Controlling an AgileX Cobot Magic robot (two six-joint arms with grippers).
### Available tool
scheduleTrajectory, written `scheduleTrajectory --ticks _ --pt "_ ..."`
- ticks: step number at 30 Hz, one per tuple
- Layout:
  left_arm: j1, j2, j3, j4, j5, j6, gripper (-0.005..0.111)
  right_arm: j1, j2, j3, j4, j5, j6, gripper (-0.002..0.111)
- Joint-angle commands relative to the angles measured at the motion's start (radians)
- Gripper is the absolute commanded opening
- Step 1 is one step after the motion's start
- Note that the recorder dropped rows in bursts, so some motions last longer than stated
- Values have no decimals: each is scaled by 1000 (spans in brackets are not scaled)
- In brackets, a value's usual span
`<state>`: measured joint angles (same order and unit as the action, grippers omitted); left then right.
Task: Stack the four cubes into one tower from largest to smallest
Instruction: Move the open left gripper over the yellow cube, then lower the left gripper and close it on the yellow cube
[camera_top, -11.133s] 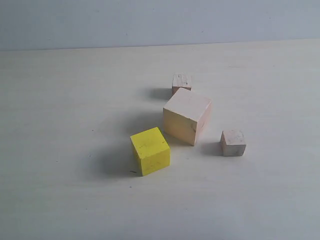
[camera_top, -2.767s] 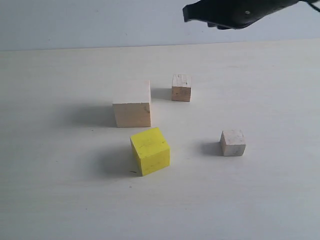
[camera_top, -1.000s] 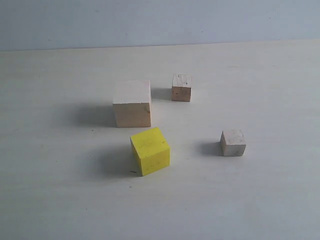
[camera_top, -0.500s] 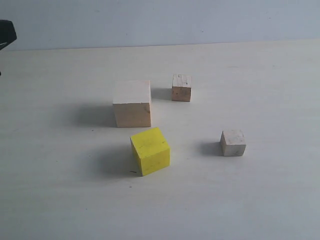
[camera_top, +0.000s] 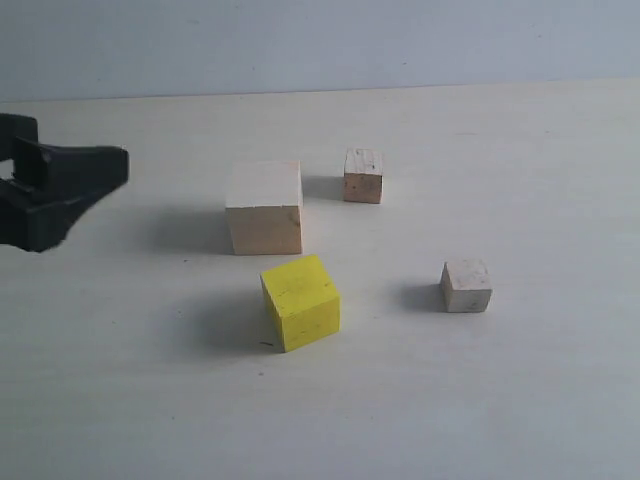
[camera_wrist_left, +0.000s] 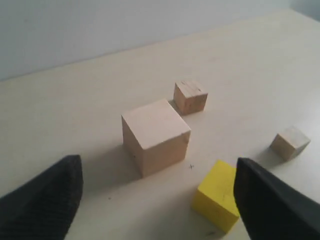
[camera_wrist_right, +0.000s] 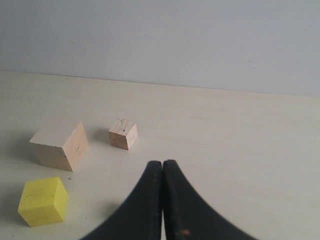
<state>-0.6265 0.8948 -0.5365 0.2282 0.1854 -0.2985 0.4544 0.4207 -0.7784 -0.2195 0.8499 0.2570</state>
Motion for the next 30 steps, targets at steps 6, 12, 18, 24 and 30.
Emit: scheduleTrajectory --ticks 6,12,18,24,30 --pt "-128 239 -140 -2 163 68 79 -1 -5 5 6 39 -4 0" --pt "-210 417 -315 -2 390 166 81 -1 -5 5 8 38 -4 0" --pt "-277 587 -457 -2 532 267 81 -1 -5 5 8 53 -6 0" --pt "-305 708 -574 -2 604 348 81 -1 -5 5 8 60 -4 0" --pt "-305 795 -649 -2 637 404 81 -1 -5 5 10 64 -4 0"
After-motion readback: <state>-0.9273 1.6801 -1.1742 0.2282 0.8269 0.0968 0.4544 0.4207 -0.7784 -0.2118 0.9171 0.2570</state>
